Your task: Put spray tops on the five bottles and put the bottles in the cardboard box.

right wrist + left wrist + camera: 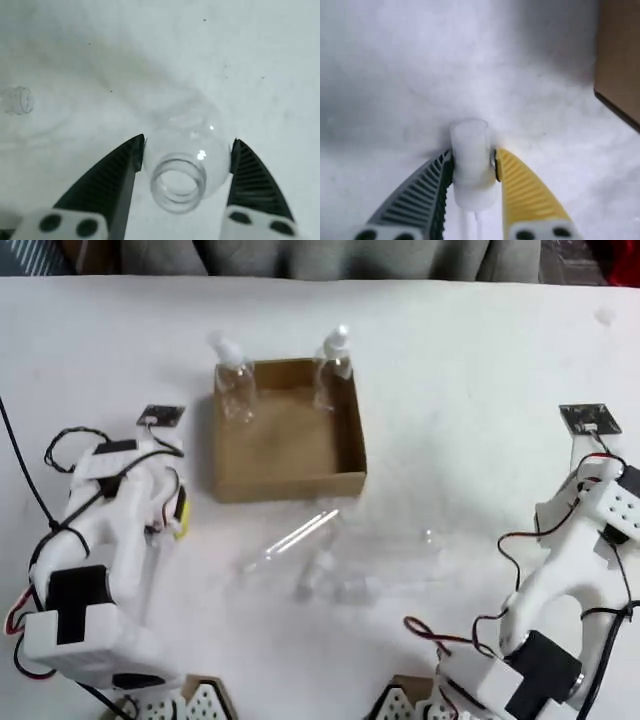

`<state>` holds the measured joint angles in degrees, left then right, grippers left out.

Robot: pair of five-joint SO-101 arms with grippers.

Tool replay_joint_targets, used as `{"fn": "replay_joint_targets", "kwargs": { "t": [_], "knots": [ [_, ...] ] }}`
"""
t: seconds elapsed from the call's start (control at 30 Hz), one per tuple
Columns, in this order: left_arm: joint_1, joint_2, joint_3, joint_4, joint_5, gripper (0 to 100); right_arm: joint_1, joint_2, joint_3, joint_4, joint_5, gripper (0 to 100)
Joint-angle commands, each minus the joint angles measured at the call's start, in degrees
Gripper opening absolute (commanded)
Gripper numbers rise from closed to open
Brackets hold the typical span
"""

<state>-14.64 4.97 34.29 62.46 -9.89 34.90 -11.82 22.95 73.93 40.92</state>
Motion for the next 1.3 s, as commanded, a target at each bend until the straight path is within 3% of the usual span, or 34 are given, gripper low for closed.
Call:
{"fn": "replay_joint_targets", "kwargs": {
  "t": [0.0,0.3,0.5,0.73,1.0,1.13,1.27],
  "knots": [
    [0.1,0.0,-2.4,0.4,-0.8,2,-0.7,2.8,-0.6,-4.4,1.2,22.4],
    [0.1,0.0,-2.3,0.4,-0.8,2,-3.5,10.9,-0.8,-17.9,1.2,22.4],
    [0.1,0.0,-2.3,0.4,-0.8,2,-6.1,11.1,-0.8,-18.5,1.2,33.9],
    [0.1,0.0,-2.2,0.5,-0.8,2,-5.7,11.4,-5.5,-18.1,1.2,34.1],
    [0.1,0.0,-2.2,0.5,-0.8,2,-7.6,11.7,-22.8,2.8,11.3,34.0],
    [0.0,0.0,-2.2,0.5,-0.8,2,-8.1,11.7,-26.5,6.1,12.6,34.0],
    [0.0,0.0,-2.2,0.5,-0.8,2,-9.7,14.3,-26.7,10.4,20.5,32.1]
  ]
}}
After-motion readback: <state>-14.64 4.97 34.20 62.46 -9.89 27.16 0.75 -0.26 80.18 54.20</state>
